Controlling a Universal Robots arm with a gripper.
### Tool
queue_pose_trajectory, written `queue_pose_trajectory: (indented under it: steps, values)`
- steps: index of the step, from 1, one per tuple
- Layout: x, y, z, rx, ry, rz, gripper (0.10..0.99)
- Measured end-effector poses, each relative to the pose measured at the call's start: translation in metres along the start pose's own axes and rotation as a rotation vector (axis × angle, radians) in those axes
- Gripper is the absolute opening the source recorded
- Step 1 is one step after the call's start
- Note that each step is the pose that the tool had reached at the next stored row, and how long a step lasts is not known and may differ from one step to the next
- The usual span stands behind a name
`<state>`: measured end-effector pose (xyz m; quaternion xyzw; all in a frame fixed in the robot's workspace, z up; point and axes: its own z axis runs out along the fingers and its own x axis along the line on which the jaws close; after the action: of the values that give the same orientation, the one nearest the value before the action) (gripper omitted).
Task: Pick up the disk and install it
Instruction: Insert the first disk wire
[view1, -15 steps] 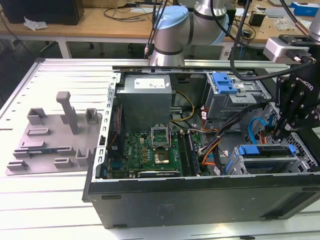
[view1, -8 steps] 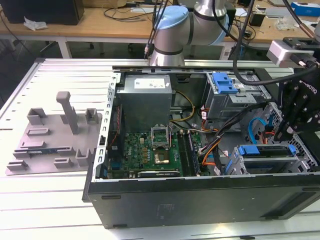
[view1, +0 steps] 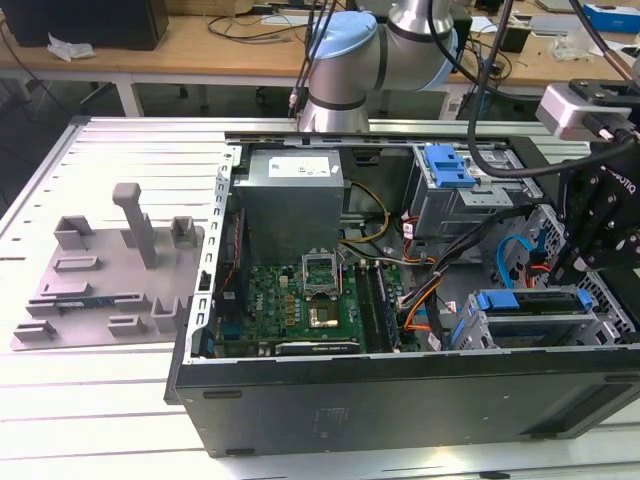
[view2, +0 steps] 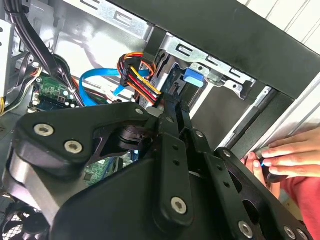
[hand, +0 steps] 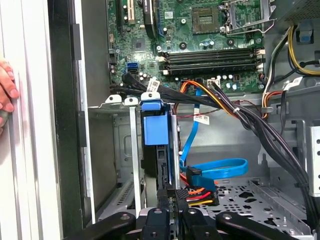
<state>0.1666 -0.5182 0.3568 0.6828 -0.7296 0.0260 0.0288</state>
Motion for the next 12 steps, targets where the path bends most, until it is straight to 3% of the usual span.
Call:
queue_pose_trajectory:
  steps: [2, 12]
  values:
    - [0.0002, 0.0, 0.0004, 0.0, -0.0047, -0.001, 0.169]
    - [0.0012, -0.0001, 0.0011, 0.002, -0.0059, -0.031, 0.169]
